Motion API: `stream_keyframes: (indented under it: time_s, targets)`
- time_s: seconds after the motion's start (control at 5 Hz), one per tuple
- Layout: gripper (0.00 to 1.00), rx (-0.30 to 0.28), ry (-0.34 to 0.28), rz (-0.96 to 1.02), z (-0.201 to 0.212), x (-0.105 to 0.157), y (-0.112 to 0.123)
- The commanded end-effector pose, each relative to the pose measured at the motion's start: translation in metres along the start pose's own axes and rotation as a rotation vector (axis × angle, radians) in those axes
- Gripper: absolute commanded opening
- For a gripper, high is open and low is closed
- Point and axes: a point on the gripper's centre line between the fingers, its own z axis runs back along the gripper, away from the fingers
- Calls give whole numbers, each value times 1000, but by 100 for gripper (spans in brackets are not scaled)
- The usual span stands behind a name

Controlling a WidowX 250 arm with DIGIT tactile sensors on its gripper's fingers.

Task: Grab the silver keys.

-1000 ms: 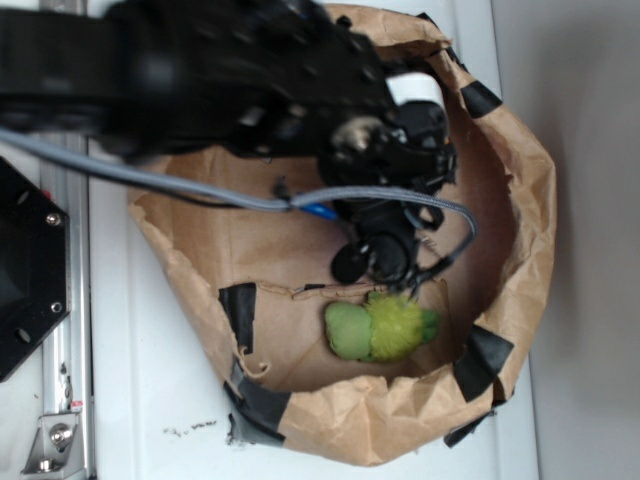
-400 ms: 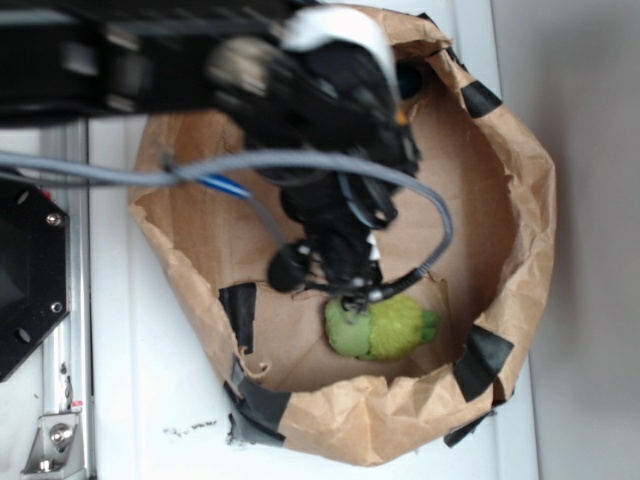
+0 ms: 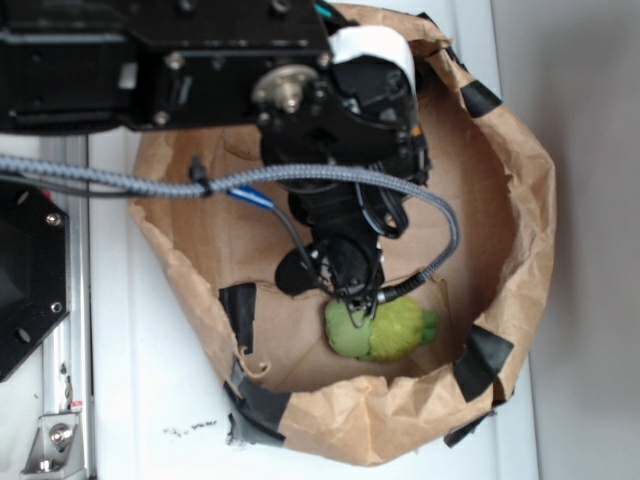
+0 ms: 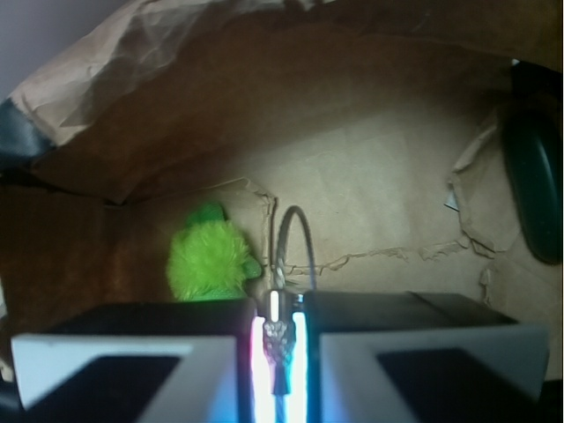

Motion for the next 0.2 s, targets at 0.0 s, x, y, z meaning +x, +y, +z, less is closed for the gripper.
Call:
stream_keyframes:
  time_s: [0.0]
  targets:
    - [0, -25, -47, -16, 16, 7, -5]
